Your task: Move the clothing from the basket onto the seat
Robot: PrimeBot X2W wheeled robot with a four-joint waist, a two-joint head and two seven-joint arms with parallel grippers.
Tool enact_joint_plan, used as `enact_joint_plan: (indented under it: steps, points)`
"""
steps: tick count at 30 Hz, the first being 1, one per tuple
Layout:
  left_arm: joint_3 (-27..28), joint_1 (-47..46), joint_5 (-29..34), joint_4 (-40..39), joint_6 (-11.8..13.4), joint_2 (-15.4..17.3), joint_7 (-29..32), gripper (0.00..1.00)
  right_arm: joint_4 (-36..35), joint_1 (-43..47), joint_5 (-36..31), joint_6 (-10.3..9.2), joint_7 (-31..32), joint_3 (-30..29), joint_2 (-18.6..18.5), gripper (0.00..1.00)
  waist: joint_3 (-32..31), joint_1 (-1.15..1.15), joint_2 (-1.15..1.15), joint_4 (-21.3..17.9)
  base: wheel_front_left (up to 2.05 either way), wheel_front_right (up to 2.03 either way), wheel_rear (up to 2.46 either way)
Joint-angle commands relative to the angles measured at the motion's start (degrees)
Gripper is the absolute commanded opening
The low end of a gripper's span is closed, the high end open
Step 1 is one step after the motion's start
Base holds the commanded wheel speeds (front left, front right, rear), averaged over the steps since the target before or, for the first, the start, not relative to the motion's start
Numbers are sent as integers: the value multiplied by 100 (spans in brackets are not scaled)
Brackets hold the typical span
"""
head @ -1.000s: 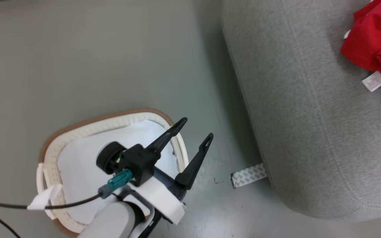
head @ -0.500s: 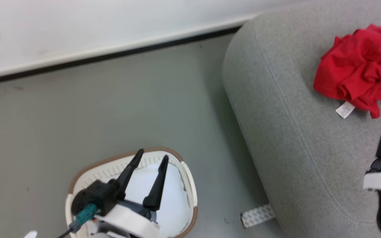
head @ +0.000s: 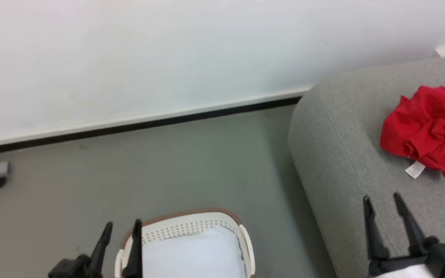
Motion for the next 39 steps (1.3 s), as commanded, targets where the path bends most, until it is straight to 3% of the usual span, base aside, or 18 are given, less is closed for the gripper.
enact_joint_plan:
  steps: [1, 11, 25, 26, 30, 39]
  points:
    - [139, 177, 124, 22, -44, -47, -1, 100, 60, 154, -37, -13, 4, 87, -15, 100, -251, 2, 0, 195, 0, 0, 0]
    - [956, 625, 578, 237, -383, -381, -2, 100, 398, 497, 31, -13, 4, 452, -13, 100, -575, 2, 0, 500, 0, 0, 0]
    - [1155, 587, 773, 437, -662, -521, -3, 100, 723, 473, 127, -13, 4, 401, -13, 100, -640, 2, 0, 549, 0, 0, 0]
    - [1146, 587, 718, 443, -647, -534, 0, 0, 720, 458, 109, 0, 0, 409, 0, 0, -640, 2, 0, 549, 0, 0, 0]
    - [1134, 605, 658, 636, -644, -574, 23, 0, 866, 531, 162, 1, 8, 430, 11, 0, -640, 2, 0, 551, 0, 0, 0]
    - [1222, 438, -296, 651, -669, -568, 306, 0, 809, 448, 1197, 0, 208, 350, -57, 0, -634, 2, 0, 603, 0, 0, 0]
